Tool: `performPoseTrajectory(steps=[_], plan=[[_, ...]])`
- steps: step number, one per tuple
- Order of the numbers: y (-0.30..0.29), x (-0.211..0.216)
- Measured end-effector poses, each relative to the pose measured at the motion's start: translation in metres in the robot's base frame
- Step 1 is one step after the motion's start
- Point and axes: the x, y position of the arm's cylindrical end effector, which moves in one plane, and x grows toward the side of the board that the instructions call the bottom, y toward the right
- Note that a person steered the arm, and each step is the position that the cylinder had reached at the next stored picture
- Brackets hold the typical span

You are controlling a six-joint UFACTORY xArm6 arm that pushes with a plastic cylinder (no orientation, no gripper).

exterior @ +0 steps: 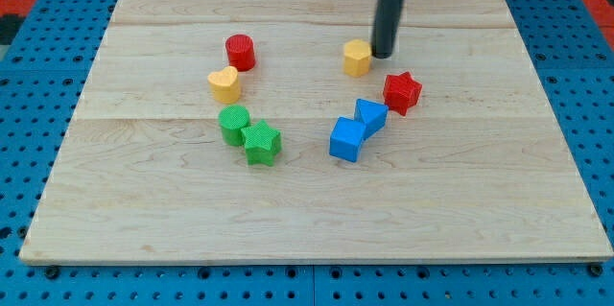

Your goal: Move the yellow heart diagonally to the bottom left of the yellow hexagon

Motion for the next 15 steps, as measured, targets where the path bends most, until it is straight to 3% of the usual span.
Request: performPoseTrajectory(steps=[3,4,5,7,8,9,10,11,12,15], plan=[[-0.172,-0.004],[-0.174,0.0],[-0.178,-0.046],[-0.277,-0.014],[-0.223,0.01],[-0.205,0.01],[-0.218,0.027],[-0.193,0.051],[-0.226,0.072],[-0.198,0.155]])
